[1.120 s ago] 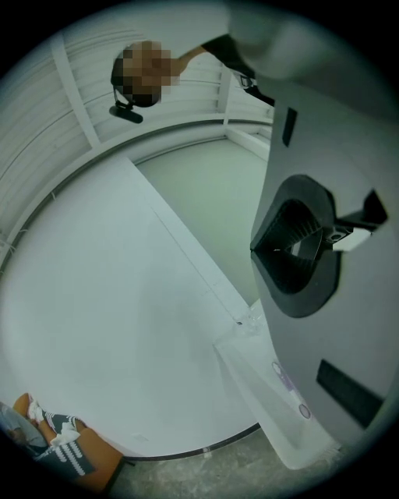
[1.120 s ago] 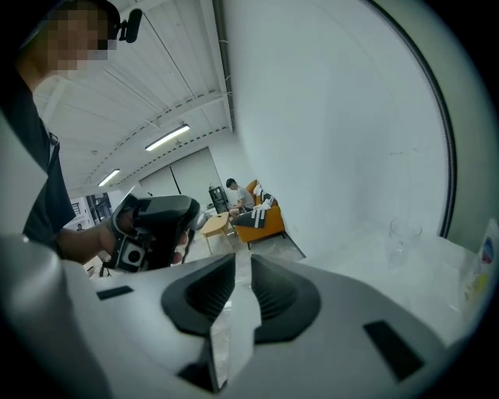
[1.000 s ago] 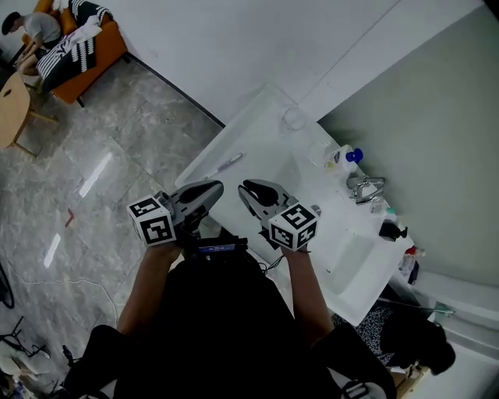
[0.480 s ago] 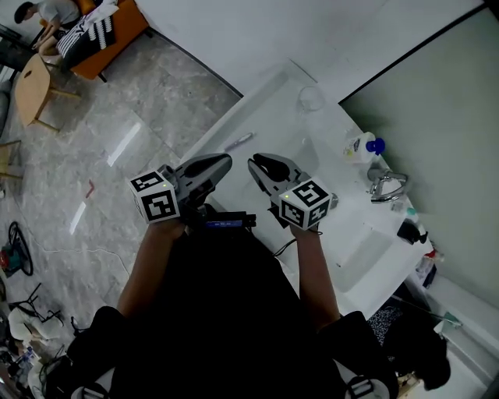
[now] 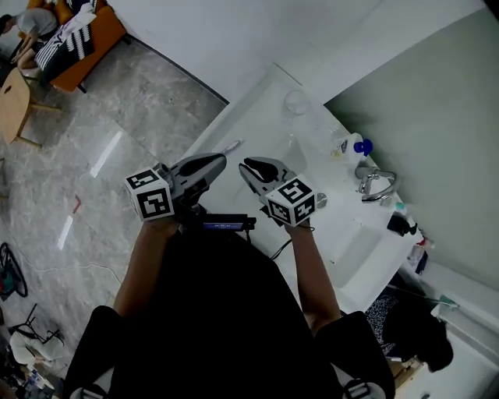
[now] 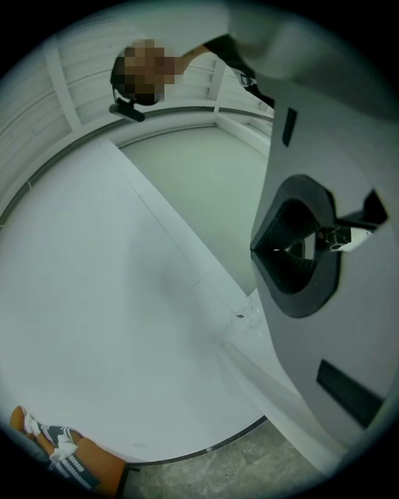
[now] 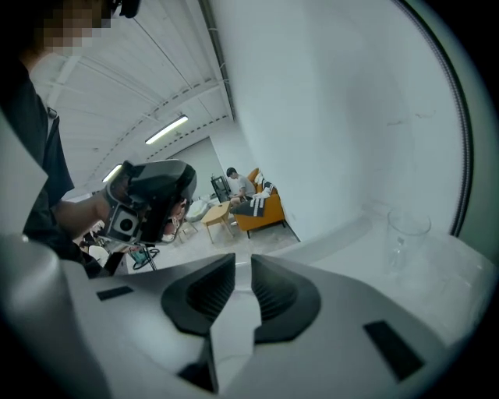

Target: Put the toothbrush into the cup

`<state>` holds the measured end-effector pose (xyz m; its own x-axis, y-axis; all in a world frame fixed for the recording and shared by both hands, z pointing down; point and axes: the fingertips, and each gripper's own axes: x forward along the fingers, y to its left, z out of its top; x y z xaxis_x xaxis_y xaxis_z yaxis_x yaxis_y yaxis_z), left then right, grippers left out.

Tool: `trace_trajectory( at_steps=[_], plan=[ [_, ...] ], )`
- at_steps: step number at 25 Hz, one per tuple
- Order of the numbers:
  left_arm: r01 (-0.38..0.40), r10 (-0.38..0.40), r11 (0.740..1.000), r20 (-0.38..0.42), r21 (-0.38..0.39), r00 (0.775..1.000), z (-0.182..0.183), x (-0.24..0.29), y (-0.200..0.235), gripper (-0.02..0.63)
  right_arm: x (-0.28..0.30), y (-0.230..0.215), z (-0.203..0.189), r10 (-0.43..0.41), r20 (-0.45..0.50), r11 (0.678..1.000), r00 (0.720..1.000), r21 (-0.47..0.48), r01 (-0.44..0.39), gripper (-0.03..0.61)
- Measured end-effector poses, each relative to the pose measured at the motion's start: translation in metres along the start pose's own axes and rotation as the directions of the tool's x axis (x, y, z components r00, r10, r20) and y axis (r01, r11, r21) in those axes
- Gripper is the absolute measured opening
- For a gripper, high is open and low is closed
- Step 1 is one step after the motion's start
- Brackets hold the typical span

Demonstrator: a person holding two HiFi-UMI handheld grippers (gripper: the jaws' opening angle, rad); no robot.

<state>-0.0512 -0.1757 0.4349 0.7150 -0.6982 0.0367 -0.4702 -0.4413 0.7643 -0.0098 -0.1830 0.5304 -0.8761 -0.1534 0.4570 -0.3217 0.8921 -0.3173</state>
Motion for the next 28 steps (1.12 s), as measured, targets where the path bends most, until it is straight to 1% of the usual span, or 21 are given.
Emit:
trace_trajectory(
  at_steps=[3, 7, 10, 12, 15, 17, 20, 24, 26, 28],
  plan=[
    [0.022, -0.022, 1.000, 0.015, -0.012, 1.000, 0.006, -0.007, 0.014, 0.009, 0.016, -0.001, -0.005, -0.004, -0.062, 0.999, 0.998, -0.035, 0.002, 0.060],
    [0.019, -0.017, 0.999, 0.033, -0.044, 0.999, 0.014, -0.021, 0.032, 0.009, 0.046, -0.001, -0.016, -0.007, -0.177, 0.994, 0.984, -0.106, -0.011, 0.122],
    [0.018, -0.015, 0.998, 0.056, -0.064, 0.998, 0.017, -0.034, 0.047, 0.009, 0.068, 0.000, -0.031, -0.027, -0.286, 0.978, 0.958, -0.207, -0.035, 0.137],
    [0.014, -0.009, 0.997, 0.072, -0.078, 0.997, 0.018, -0.044, 0.053, 0.009, 0.080, 0.003, -0.042, -0.042, -0.365, 0.951, 0.930, -0.300, -0.074, 0.138],
    [0.003, 0.006, 0.995, 0.095, -0.099, 0.995, 0.021, -0.056, 0.062, 0.009, 0.095, 0.007, -0.055, -0.067, -0.469, 0.888, 0.881, -0.431, -0.162, 0.138],
    [-0.001, 0.013, 0.994, 0.112, -0.106, 0.994, 0.023, -0.063, 0.067, 0.009, 0.104, 0.008, -0.065, -0.081, -0.525, 0.840, 0.847, -0.493, -0.225, 0.138],
    [-0.007, 0.022, 0.994, 0.134, -0.109, 0.991, 0.025, -0.074, 0.073, 0.009, 0.116, 0.008, -0.079, -0.112, -0.588, 0.760, 0.801, -0.570, -0.313, 0.138],
    [-0.029, 0.046, 0.993, 0.159, -0.111, 0.986, 0.028, -0.089, 0.079, 0.009, 0.130, -0.001, -0.089, -0.169, -0.641, 0.648, 0.749, -0.645, -0.405, 0.138],
    [-0.041, 0.061, 0.993, 0.171, -0.115, 0.983, 0.028, -0.098, 0.081, 0.009, 0.134, -0.002, -0.095, -0.188, -0.668, 0.595, 0.720, -0.661, -0.457, 0.138],
    [-0.051, 0.072, 0.992, 0.181, -0.117, 0.981, 0.030, -0.105, 0.082, 0.009, 0.136, -0.002, -0.101, -0.191, -0.695, 0.554, 0.693, -0.659, -0.509, 0.138]
  ],
)
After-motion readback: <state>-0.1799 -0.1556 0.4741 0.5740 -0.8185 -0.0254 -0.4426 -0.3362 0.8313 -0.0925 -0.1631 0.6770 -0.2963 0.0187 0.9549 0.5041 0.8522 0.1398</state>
